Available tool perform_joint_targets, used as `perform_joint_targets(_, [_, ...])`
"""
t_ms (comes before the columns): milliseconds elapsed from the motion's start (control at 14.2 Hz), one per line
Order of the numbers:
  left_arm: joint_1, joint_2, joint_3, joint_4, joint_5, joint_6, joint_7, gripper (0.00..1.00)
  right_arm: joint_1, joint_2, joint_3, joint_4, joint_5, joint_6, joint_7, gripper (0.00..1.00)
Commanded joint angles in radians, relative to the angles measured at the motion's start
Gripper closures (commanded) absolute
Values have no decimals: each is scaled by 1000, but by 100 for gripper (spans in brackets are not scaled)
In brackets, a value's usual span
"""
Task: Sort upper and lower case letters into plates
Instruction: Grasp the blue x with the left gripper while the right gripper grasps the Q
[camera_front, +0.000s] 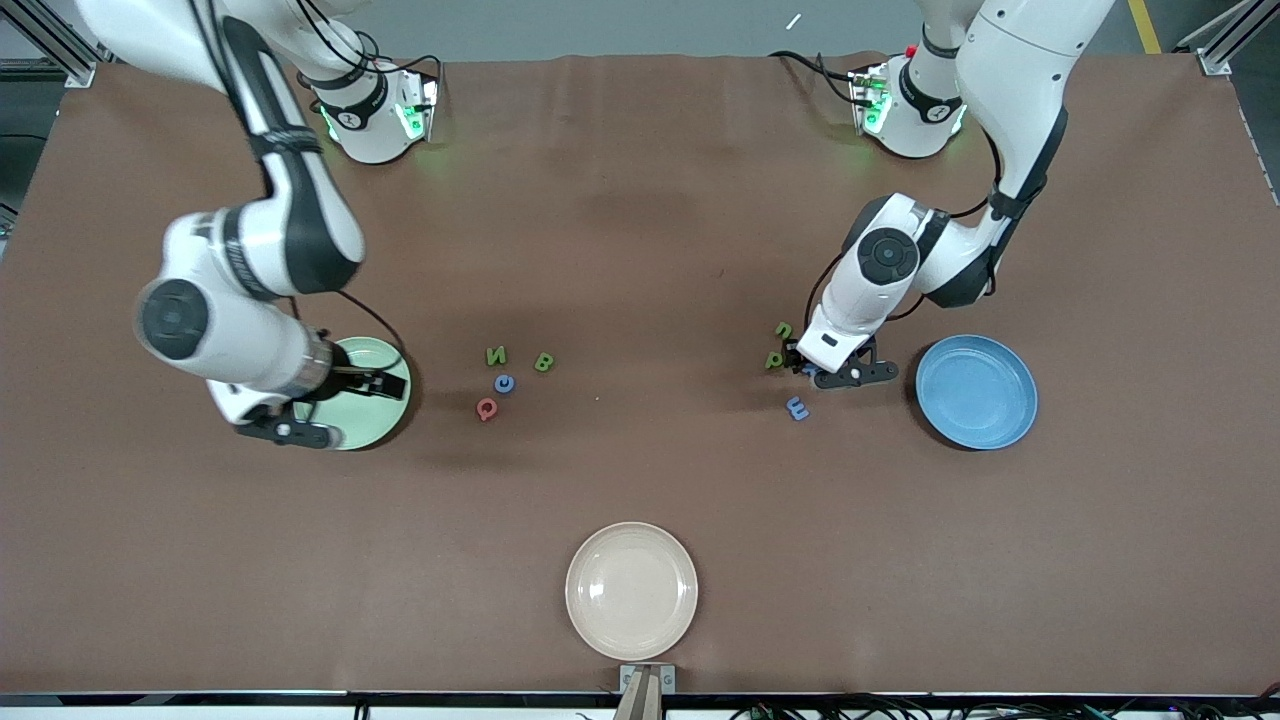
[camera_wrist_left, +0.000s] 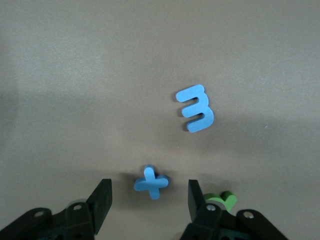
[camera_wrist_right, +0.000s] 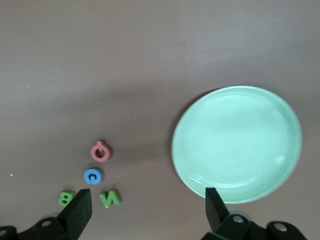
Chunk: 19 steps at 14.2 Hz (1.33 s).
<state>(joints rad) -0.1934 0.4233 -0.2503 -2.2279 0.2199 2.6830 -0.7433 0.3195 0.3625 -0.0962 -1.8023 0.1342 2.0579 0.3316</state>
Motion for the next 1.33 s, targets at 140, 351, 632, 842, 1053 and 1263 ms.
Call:
perform_joint_targets(140, [0, 37, 2, -3, 33, 67, -21, 38, 76, 99, -11, -5, 8, 120, 110, 16])
perform_joint_targets(351, [3, 38, 2, -4, 33, 67, -21, 42, 119, 154, -10, -5, 10, 194, 164, 20])
perform_joint_targets(632, [5, 40, 0, -6, 33, 67, -21, 58, 174, 234, -11, -5, 8, 295, 234, 20])
perform_joint_targets(842, [6, 38, 0, -7, 35, 67, -21, 73, 200, 265, -13, -6, 5, 329, 264, 20])
perform_joint_targets(1053, [11, 26, 0, -10, 33, 61, -24, 83, 201, 269, -14, -8, -4, 334, 264, 22])
perform_joint_targets(1263, [25, -41, -1, -9, 35, -12, -25, 87, 199, 269, -16, -25, -22, 347, 264, 24])
